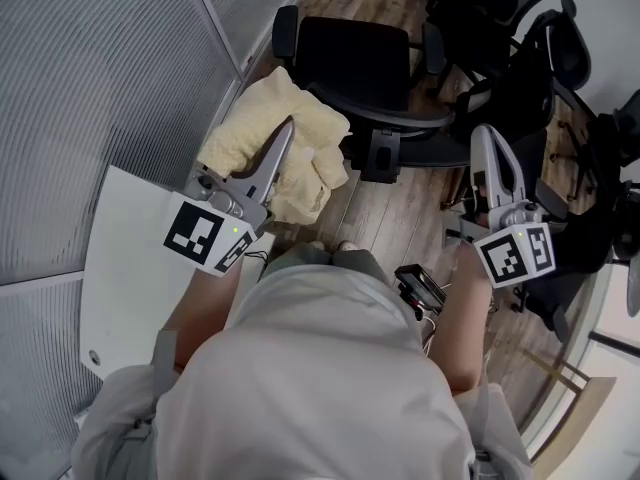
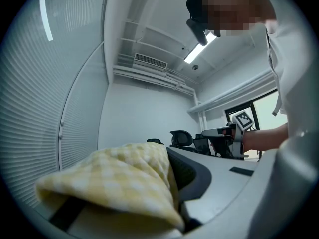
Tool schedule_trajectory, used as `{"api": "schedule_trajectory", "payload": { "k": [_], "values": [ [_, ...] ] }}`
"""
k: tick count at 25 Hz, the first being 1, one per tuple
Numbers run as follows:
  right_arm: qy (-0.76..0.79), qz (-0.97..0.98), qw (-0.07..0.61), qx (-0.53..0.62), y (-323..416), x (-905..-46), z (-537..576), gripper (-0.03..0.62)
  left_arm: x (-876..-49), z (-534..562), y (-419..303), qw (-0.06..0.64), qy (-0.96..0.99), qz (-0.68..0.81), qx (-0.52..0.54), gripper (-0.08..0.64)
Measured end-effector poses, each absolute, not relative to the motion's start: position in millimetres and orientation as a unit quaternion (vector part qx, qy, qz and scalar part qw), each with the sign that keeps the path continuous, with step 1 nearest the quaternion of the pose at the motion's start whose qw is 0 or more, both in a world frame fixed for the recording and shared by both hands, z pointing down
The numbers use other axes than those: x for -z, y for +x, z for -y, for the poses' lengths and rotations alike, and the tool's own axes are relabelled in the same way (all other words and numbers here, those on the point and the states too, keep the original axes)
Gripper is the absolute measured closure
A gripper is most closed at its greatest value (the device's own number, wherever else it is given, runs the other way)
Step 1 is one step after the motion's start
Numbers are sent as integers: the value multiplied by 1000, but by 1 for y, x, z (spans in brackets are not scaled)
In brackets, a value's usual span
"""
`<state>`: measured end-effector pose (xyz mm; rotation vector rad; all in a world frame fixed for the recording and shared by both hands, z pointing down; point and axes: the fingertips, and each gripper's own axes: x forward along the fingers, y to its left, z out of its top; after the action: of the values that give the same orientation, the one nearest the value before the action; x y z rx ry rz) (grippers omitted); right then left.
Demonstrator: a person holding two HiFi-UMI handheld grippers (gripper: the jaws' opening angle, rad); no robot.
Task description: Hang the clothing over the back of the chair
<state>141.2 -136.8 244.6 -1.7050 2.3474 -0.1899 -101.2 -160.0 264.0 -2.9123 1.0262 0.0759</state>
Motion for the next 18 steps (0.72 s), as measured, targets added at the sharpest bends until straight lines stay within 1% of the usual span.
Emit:
{"api": "schedule_trajectory", "payload": {
  "k": [7,18],
  "values": [
    [-565,-813,116,72,138,-246,153,572,-267,165,-104,19,-936,-350,-24,540],
    [-532,-836,110,80,162,-252,175,572,-263,170,-80,27,-924,-382,-13,539]
  ]
}}
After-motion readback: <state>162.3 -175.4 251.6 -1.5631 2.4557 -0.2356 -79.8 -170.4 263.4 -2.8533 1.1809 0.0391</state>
